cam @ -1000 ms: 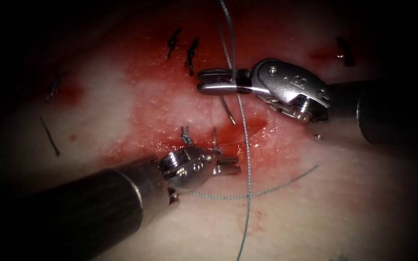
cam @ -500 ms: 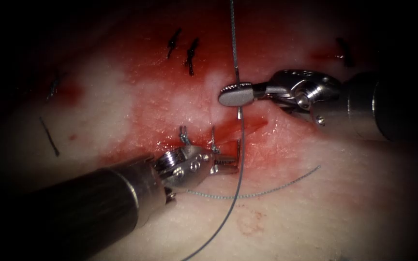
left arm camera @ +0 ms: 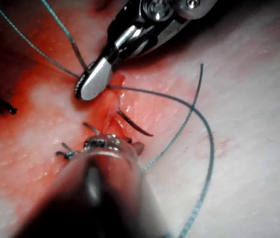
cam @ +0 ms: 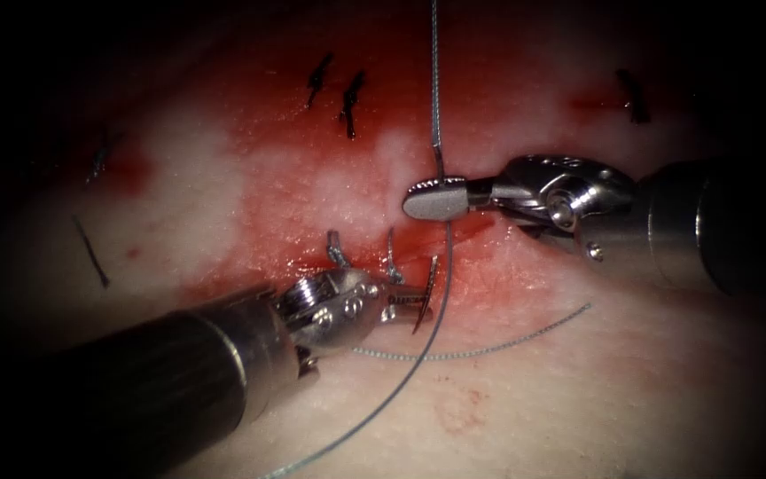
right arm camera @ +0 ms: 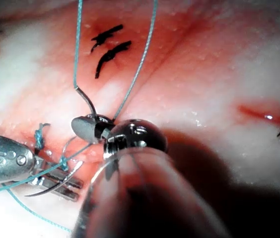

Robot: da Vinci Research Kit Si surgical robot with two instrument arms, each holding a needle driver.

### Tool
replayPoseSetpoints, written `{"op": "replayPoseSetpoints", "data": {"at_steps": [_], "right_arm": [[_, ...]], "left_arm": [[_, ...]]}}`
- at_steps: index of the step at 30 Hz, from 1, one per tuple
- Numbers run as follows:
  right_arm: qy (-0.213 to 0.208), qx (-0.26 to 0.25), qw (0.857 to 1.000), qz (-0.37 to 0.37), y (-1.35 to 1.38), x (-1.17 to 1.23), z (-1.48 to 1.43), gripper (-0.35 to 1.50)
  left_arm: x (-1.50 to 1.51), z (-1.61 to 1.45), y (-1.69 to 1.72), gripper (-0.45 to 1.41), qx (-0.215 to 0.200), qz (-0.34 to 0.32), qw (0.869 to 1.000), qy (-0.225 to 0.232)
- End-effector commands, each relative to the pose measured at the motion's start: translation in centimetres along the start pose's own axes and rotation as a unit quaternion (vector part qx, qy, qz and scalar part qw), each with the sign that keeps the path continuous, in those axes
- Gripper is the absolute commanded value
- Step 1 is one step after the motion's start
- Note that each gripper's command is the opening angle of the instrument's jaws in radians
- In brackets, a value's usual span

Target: Wound Closure

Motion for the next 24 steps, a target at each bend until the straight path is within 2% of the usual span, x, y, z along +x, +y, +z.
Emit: {"op": "replayPoseSetpoints", "data": {"at_steps": [1,2,3,4,5,6,7,12,19,21,24], "right_arm": [[0.001,0.006,1.0,0.0,0.02,-0.03,0.07,-0.35],[0.009,0.015,1.0,0.0,0.03,-0.02,0.06,-0.35],[0.021,0.019,1.0,0.001,0.04,0.0,0.04,-0.16],[0.038,0.025,0.999,0.004,0.05,0.02,0.03,0.34],[0.057,0.036,0.998,0.004,0.07,0.04,0.01,1.01],[0.066,0.043,0.997,0.001,0.08,0.05,0.0,1.21],[0.072,0.049,0.996,0.001,0.09,0.05,-0.02,1.3],[0.09,0.036,0.995,0.005,0.12,0.07,-0.14,1.47],[0.114,0.053,0.992,0.012,0.13,0.16,-0.36,1.4],[0.121,0.055,0.991,0.015,0.13,0.2,-0.43,1.38],[0.132,0.063,0.989,0.018,0.15,0.24,-0.51,1.35]], "left_arm": [[0.02,0.05,-0.03,0.17,-0.002,0.008,1.0,0.008],[0.03,0.02,-0.04,0.14,-0.001,0.016,1.0,0.015],[0.03,-0.01,-0.05,0.1,-0.001,0.024,1.0,0.02],[0.04,-0.05,-0.06,0.04,0.0,0.04,0.999,0.029],[0.05,-0.07,-0.08,0.0,0.002,0.057,0.998,0.036],[0.05,-0.09,-0.09,-0.03,0.006,0.074,0.996,0.044],[0.05,-0.11,-0.1,-0.05,0.01,0.091,0.994,0.055],[0.01,-0.12,-0.11,-0.08,0.013,0.155,0.984,0.086],[-0.01,-0.06,-0.07,0.07,0.027,0.242,0.964,0.107],[0.01,-0.05,-0.06,0.12,0.024,0.26,0.958,0.116],[0.06,-0.01,-0.04,0.35,0.016,0.289,0.949,0.126]]}}
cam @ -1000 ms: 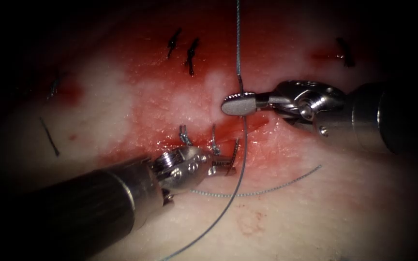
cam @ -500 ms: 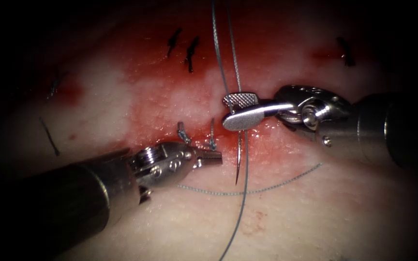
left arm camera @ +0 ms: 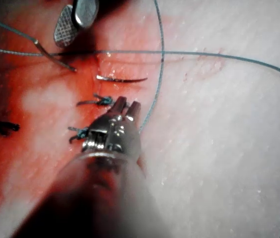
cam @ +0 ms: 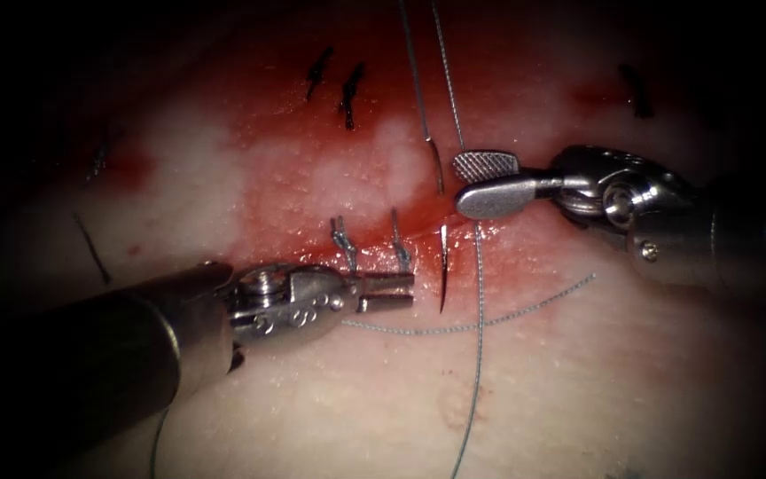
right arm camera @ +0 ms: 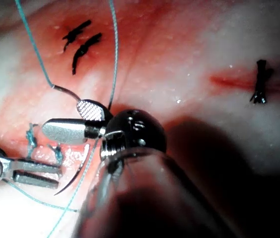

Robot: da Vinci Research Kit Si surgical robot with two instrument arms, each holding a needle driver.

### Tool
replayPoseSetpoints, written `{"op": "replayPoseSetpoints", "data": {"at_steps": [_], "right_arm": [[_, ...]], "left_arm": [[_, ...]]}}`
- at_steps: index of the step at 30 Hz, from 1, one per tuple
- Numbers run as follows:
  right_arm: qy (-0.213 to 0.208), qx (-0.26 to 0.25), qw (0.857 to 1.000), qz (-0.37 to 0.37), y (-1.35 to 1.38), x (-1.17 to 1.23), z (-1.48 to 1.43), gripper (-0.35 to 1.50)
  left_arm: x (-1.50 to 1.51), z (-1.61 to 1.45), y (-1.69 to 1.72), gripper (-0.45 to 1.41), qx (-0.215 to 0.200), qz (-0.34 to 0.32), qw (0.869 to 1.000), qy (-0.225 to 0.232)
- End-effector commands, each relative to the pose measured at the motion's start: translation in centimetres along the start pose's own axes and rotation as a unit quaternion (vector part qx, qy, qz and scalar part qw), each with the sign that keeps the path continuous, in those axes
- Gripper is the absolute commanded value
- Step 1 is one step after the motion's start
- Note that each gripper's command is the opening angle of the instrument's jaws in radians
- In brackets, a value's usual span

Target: Wound Closure

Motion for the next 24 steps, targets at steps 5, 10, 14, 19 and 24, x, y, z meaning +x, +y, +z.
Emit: {"op": "replayPoseSetpoints", "data": {"at_steps": [5,10,14,19,24], "right_arm": [[0.008,0.002,1.0,0.001,0.08,0.02,-0.05,1.33],[0.014,-0.005,1.0,0.0,0.1,0.01,-0.11,1.28],[0.014,-0.005,1.0,-0.001,0.11,0.02,-0.11,1.28],[0.016,-0.004,1.0,-0.002,0.11,-0.01,-0.11,1.25],[0.017,-0.005,1.0,-0.002,0.11,-0.02,-0.11,1.21]], "left_arm": [[0.04,0.15,-0.07,0.61,0.005,0.027,1.0,0.012],[0.09,0.17,-0.16,0.79,0.02,0.029,0.999,0.029],[0.11,0.22,-0.19,0.74,0.024,0.029,0.999,0.032],[0.1,0.32,-0.18,0.67,0.029,0.032,0.999,0.03],[0.05,0.39,-0.2,0.57,0.055,0.036,0.997,0.046]]}}
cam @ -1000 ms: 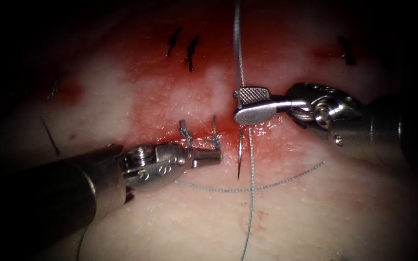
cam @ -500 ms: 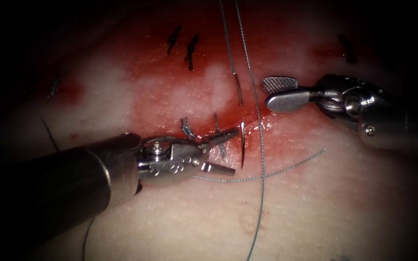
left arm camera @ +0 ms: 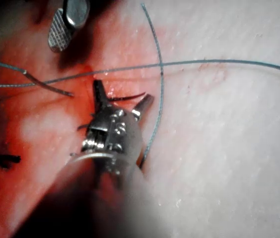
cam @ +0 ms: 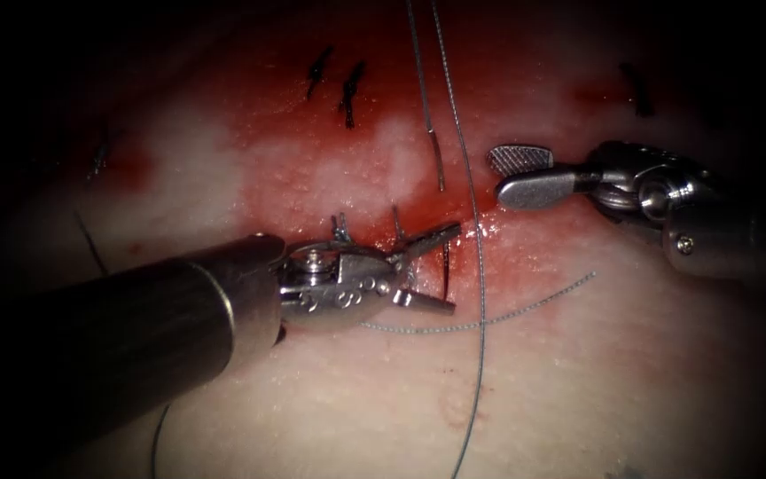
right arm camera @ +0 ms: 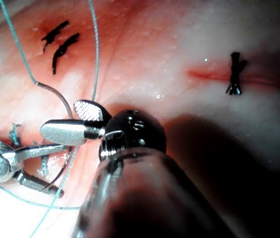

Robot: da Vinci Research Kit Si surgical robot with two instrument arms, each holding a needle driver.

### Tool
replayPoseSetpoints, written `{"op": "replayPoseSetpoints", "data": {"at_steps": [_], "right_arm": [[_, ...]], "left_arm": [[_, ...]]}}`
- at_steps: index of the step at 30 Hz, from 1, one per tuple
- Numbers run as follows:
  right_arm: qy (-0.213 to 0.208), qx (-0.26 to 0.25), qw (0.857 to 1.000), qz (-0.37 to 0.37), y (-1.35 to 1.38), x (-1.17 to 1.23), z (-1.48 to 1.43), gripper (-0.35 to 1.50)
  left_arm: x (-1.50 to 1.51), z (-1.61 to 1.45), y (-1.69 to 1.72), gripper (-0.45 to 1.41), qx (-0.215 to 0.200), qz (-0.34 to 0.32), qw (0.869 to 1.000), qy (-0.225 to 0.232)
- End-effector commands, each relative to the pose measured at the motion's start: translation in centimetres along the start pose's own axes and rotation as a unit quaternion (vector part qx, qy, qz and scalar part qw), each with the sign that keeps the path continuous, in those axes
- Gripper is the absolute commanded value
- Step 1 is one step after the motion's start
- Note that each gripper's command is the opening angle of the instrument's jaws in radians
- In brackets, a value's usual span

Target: Wound Closure

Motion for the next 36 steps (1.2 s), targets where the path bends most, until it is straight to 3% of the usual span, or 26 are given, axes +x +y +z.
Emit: {"op": "replayPoseSetpoints", "data": {"at_steps": [1,3,4,6,7,16,22,29,36], "right_arm": [[0.0,0.001,1.0,0.0,0.04,-0.05,0.08,1.21],[0.0,0.001,1.0,0.0,0.04,-0.05,0.08,1.21],[0.0,0.001,1.0,0.0,0.04,-0.05,0.08,1.2],[0.0,0.001,1.0,0.0,0.04,-0.05,0.08,1.2],[0.0,0.001,1.0,0.0,0.04,-0.05,0.08,1.2],[0.001,0.0,1.0,-0.009,0.04,-0.06,0.08,1.11],[0.001,-0.001,1.0,-0.011,0.03,-0.06,0.09,1.08],[0.0,-0.002,1.0,-0.012,0.03,-0.07,0.09,1.05],[-0.001,-0.002,1.0,-0.011,0.01,-0.07,0.08,1.1]], "left_arm": [[-0.04,0.08,-0.01,0.54,0.007,0.001,1.0,0.006],[-0.06,0.09,-0.03,0.44,0.014,0.002,1.0,0.008],[-0.07,0.08,-0.04,0.29,0.018,0.003,1.0,0.007],[-0.09,0.06,-0.06,-0.08,0.024,0.0,1.0,0.007],[-0.09,0.05,-0.06,-0.45,0.024,-0.006,1.0,0.008],[0.04,-0.02,0.03,-0.45,0.016,-0.11,0.993,0.032],[0.34,-0.08,0.14,-0.45,-0.027,-0.196,0.979,0.054],[0.69,-0.24,0.05,-0.45,-0.091,-0.317,0.938,0.101],[0.88,-0.43,-0.05,-0.45,-0.146,-0.427,0.882,0.137]]}}
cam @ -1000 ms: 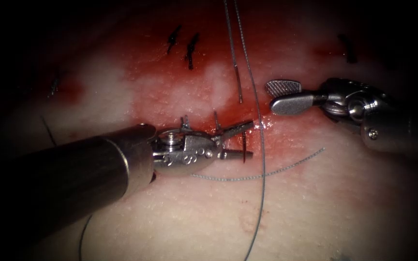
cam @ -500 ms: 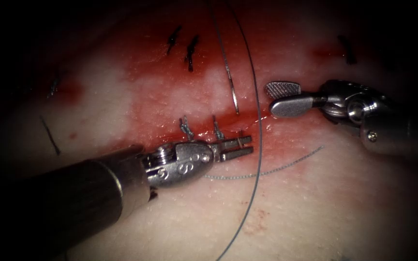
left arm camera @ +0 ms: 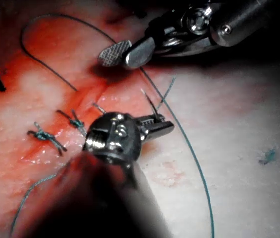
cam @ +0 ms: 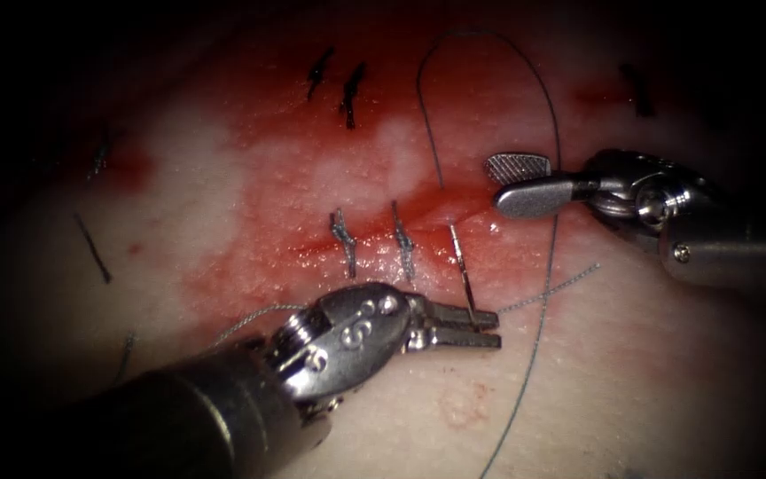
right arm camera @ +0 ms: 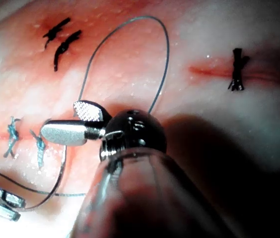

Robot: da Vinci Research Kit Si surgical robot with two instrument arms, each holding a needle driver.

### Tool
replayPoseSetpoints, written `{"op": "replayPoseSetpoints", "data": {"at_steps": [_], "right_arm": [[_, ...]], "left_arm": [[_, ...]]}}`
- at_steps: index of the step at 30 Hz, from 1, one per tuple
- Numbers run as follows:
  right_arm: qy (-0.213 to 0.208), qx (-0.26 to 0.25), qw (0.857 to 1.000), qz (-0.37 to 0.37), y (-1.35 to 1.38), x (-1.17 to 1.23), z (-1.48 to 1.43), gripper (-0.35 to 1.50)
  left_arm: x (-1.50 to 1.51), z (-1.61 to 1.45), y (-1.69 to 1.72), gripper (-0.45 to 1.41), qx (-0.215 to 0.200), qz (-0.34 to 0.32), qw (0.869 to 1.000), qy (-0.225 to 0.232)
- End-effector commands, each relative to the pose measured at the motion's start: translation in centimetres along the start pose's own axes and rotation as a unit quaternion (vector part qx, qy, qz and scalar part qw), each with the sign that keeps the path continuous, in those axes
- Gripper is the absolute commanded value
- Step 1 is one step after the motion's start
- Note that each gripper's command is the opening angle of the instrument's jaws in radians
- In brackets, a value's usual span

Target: Wound Closure

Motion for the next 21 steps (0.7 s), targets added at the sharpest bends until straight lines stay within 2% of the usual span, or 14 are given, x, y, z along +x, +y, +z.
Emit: {"op": "replayPoseSetpoints", "data": {"at_steps": [1,4,6,10,12,16,21], "right_arm": [[-0.001,0.001,1.0,-0.002,0.02,-0.04,0.07,1.13],[-0.002,0.002,1.0,0.002,0.01,-0.02,0.05,1.16],[-0.002,0.002,1.0,0.003,0.0,-0.02,0.05,1.18],[-0.019,-0.014,1.0,0.002,-0.03,-0.03,0.06,1.18],[-0.033,-0.027,0.999,-0.001,-0.04,-0.05,0.07,1.18],[-0.045,-0.038,0.998,0.012,-0.04,-0.08,0.06,1.18],[-0.044,-0.041,0.998,0.033,-0.04,-0.08,0.04,1.2]], "left_arm": [[-0.02,0.04,-0.03,-0.45,-0.006,-0.002,1.0,0.0],[-0.02,-0.04,0.0,-0.45,-0.004,0.002,1.0,0.0],[-0.01,-0.09,0.01,-0.45,0.013,0.0,1.0,-0.001],[0.1,-0.21,-0.01,-0.45,0.073,0.086,0.993,-0.016],[0.19,-0.24,0.0,-0.45,0.097,0.138,0.985,-0.023],[0.47,-0.28,0.05,-0.45,0.14,0.255,0.957,-0.02],[0.81,-0.34,0.17,-0.45,0.183,0.331,0.926,-0.003]]}}
